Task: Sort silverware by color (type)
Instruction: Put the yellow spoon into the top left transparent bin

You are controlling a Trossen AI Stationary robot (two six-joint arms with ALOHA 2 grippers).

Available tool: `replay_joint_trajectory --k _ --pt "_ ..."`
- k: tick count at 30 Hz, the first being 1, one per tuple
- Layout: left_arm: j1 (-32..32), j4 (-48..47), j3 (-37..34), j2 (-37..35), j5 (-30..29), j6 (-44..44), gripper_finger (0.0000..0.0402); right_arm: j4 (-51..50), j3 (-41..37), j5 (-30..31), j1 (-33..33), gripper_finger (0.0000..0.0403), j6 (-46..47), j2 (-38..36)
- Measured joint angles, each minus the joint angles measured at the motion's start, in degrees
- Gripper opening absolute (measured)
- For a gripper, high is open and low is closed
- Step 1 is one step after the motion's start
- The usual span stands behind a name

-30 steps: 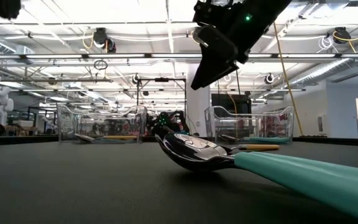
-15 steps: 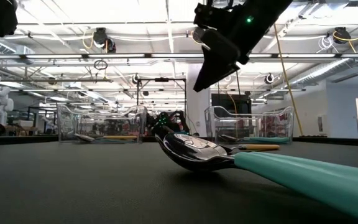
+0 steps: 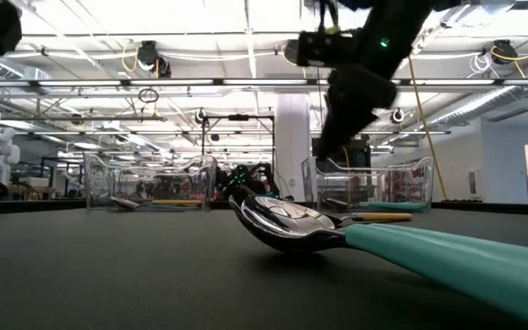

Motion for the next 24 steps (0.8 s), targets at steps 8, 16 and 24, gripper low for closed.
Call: replay_joint_trajectory --k 8,16,24 --pt "-0.04 1.39 6.63 -0.76 -18.45 5.36 0.0183 -5.75 -0.36 -10.05 -2.03 0.021 -9.03 0.0" --pt "0.0 13.79 6.12 -0.15 -45.55 19.76 0.0183 2.66 -7.98 -16.12 -4.67 0.021 -15.4 -0.01" --pt "0.88 21.45 5.33 1.68 -58.03 27.56 0.0183 9.31 -14.37 -16.44 -6.29 0.0206 -15.95 -0.12"
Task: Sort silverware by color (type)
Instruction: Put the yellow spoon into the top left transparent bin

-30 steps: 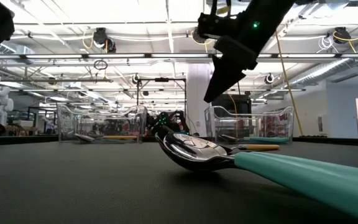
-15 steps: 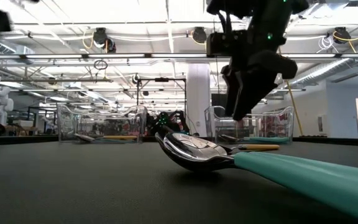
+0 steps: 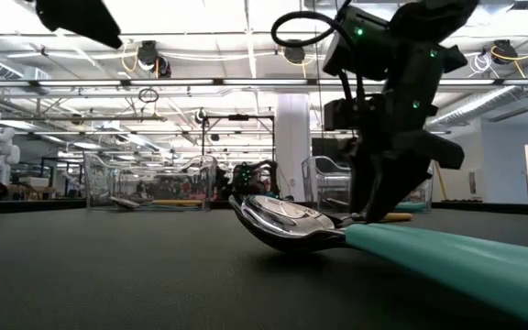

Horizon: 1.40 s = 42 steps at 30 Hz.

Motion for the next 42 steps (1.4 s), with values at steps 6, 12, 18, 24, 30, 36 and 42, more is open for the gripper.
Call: replay_joint_trajectory --k 6,12,18,24,30,36,42 --pt "1.89 2.79 0.0 2.8 -7.44 -0.07 0.0183 1.17 -1.22 -0.74 -0.33 0.0141 0.2 -0.09" --pt "5.0 3.4 0.0 7.29 -8.41 -2.0 0.0183 1.11 -1.22 -3.17 -0.33 0.0039 2.75 -0.05" --pt "8.61 3.3 0.0 11.96 -1.77 0.46 0.0183 2.5 -1.25 -2.42 -0.29 0.001 7.32 -0.01" --pt "11.85 3.88 0.0 16.44 1.11 3.03 0.0183 5.52 -1.33 -0.63 0.7 0.0004 11.42 0.13" --pt "16.49 9.24 -0.02 17.82 8.81 12.71 0.0183 9.88 -1.57 18.42 2.67 0.0001 17.21 -0.91" --pt "24.36 22.64 -0.12 17.82 11.77 21.87 0.0183 21.1 -1.48 35.86 5.08 0.0002 13.6 -1.6" --pt "31.56 41.35 -4.6 17.8 17.39 26.58 0.0183 31.39 -1.37 42.62 6.81 0.0002 7.19 -1.66"
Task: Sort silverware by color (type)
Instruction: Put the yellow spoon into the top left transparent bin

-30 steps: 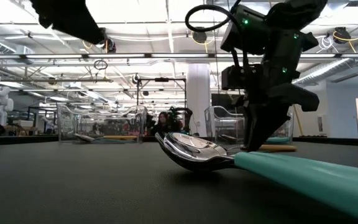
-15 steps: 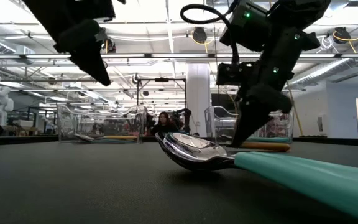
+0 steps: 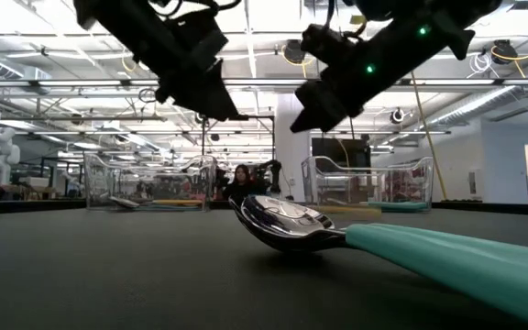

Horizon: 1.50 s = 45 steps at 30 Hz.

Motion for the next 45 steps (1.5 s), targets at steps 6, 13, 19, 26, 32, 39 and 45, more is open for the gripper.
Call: replay_joint_trajectory --k 6,13,19,26,32,39,45 --pt "2.76 2.02 -2.03 0.0 0.55 3.53 0.0183 -0.89 0.02 -4.32 0.31 0.0001 0.79 -0.03" --pt "2.77 2.35 -2.9 0.0 2.76 4.38 0.0183 -8.8 0.04 -10.37 -3.99 0.0038 9.74 0.07" --pt "2.77 4.91 -2.9 0.0 2.73 4.41 0.0183 -8.71 0.05 -20.88 -9.46 0.0135 9.82 3.07" --pt "2.77 5.48 -2.9 0.0 2.73 4.44 0.0183 -8.54 0.07 -26.55 -14.89 0.0179 8.51 7.55" --pt "2.77 4.89 -2.9 0.0 2.73 4.45 0.0183 -8.47 0.18 -29.09 -16.93 0.0132 10.6 9.39" --pt "2.69 4.34 -2.9 0.0 2.76 4.45 0.0183 -8.49 0.2 -30.41 -17.43 0.0016 9.85 9.4" --pt "0.4 4.07 -2.9 0.0 1.06 5.01 0.0183 -8.71 0.2 -30.21 -16.79 0.0005 11.35 8.88"
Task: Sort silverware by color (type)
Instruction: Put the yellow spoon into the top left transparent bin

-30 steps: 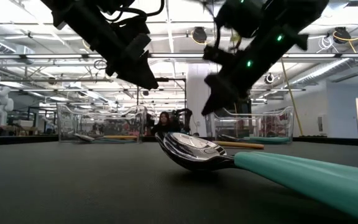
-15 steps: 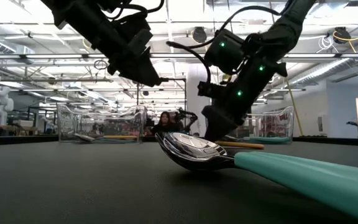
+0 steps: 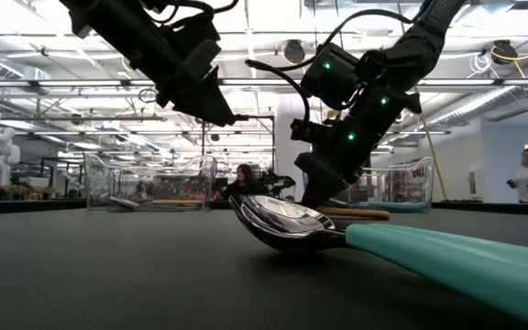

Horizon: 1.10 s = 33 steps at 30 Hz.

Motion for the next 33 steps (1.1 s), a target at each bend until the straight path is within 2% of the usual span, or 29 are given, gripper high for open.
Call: replay_joint_trajectory --k 7,13,17,20,26,33 --pt "-1.43 -0.14 -0.07 0.0 -1.83 0.89 0.0183 -0.37 -0.22 -0.34 2.42 0.0 -0.1 -4.59" --pt "-1.44 4.53 -3.3 0.0 -1.87 -0.52 0.0183 -0.13 -0.22 -0.22 4.65 0.0 -1.25 -10.71" --pt "-1.93 15.5 -7.99 0.0 -1.82 -1.95 0.0183 0.33 -0.22 -0.05 6.47 0.0 -1.6 -14.47" --pt "-2.04 28.02 -12.75 0.0 -1.38 -2.15 0.0183 2.4 -0.22 0.01 7.55 0.0 -2.05 -16.49" --pt "-2.15 49.27 -19.9 -0.02 0.27 1.1 0.0183 8.92 -0.2 -2.01 8.96 0.0 -3.8 -17.27" --pt "-2.15 51.67 -19.74 -0.02 4.85 5.86 0.0183 12.99 -0.2 -3.34 9.23 0.0 -4.83 -17.24"
